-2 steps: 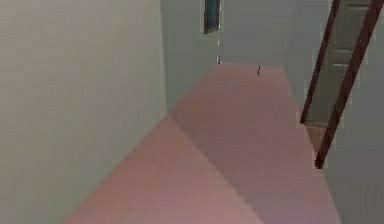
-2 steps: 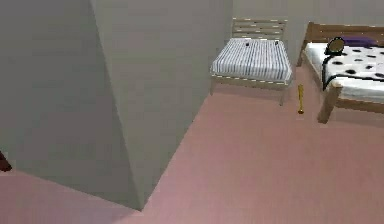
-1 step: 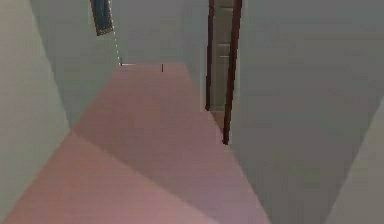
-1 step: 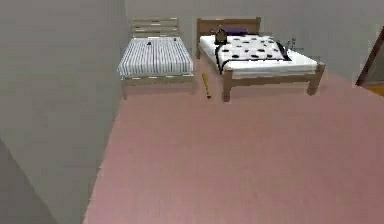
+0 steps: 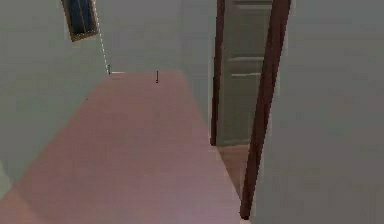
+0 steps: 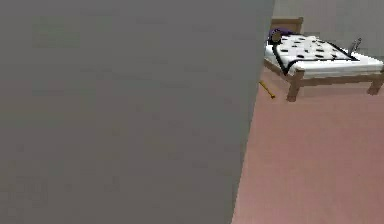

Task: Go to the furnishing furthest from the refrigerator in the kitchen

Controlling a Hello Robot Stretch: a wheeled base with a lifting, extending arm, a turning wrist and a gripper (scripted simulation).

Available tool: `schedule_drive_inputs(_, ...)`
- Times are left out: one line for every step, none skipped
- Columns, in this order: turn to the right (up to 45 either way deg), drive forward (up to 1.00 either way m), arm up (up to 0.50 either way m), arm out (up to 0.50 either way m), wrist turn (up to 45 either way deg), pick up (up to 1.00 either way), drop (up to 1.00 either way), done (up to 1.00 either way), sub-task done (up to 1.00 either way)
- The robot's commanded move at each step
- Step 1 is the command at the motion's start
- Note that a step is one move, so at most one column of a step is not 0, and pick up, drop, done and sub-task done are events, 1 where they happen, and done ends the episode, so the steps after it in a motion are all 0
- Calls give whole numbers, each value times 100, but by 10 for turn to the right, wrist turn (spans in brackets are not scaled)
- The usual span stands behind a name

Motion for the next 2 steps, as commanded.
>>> schedule_drive_inputs(0,100,0,0,0,0,0,0,0)
schedule_drive_inputs(90,0,0,0,0,0,0,0,0)
